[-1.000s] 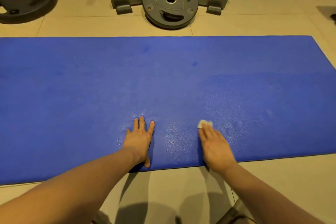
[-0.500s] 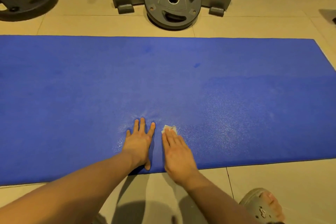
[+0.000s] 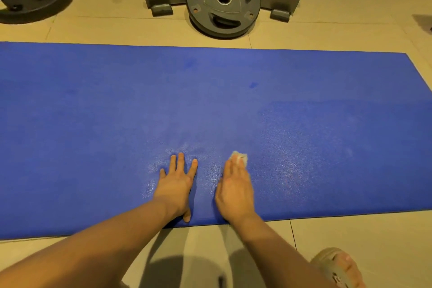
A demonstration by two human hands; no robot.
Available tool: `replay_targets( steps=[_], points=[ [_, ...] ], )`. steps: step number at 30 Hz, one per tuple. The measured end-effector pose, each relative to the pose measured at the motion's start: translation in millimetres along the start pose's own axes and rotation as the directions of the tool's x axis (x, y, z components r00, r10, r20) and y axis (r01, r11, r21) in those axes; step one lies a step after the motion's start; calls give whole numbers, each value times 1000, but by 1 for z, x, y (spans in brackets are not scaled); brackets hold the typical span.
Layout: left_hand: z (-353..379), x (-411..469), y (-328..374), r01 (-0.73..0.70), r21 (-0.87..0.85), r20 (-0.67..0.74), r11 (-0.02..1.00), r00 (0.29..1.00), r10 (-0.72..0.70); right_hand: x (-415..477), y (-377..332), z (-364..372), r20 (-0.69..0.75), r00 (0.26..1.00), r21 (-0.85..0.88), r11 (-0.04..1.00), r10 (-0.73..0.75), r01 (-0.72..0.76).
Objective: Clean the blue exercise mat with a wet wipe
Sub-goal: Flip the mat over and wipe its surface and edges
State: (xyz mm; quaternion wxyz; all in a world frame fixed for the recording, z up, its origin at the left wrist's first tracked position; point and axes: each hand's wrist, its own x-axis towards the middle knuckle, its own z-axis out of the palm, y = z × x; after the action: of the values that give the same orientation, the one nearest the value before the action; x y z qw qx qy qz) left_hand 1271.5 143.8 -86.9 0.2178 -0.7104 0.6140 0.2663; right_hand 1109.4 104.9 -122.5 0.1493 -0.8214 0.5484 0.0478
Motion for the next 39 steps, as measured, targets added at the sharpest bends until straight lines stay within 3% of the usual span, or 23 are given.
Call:
replay_targets(
  steps=[3,6,8,11,14,17,21,24,26,28,31,34,39],
  points=[
    [0,0,-3,-12,-22,11,1000,1000,13,-5,-18,3,70,978,-1,981,-195,195],
    [-3,-1,-11,-46,-19,-5,999,999,46,0,21,0,123,947,-110,944,-297,310],
    [-11,0,-19,-58,-18,-71,998,996,56,6,58,-8,129,971,-159,962,-202,221],
    [-27,12,-35,-11,-38,-174,999,985,4,14,107,-25,90,995,-182,983,46,-29],
    [-33,27,-41,135,-139,-93,981,985,-148,21,115,-35,47,976,-70,975,213,-209],
    [-33,37,-37,189,-169,-7,967,981,-193,27,67,-29,41,965,122,958,258,-261],
    [-35,45,-33,207,-129,12,970,978,-207,25,-8,-8,14,997,171,982,80,-81],
    [-35,48,-32,213,-148,29,966,977,-211,22,-42,-1,65,984,180,972,-164,150],
    [-36,49,-32,210,-146,28,967,978,-208,23,-29,-3,100,944,131,944,-315,302],
    [-36,50,-33,206,-140,22,968,978,-205,28,7,-6,87,924,25,928,-372,371],
    [-34,50,-35,201,-145,20,969,979,-201,40,78,-19,61,981,-117,974,-185,192],
    [-33,50,-35,195,-140,11,971,981,-195,46,130,-31,14,1000,-88,996,18,-16],
    [-32,51,-32,208,-137,19,969,978,-207,50,62,-21,-11,994,124,987,104,-102]
  ],
)
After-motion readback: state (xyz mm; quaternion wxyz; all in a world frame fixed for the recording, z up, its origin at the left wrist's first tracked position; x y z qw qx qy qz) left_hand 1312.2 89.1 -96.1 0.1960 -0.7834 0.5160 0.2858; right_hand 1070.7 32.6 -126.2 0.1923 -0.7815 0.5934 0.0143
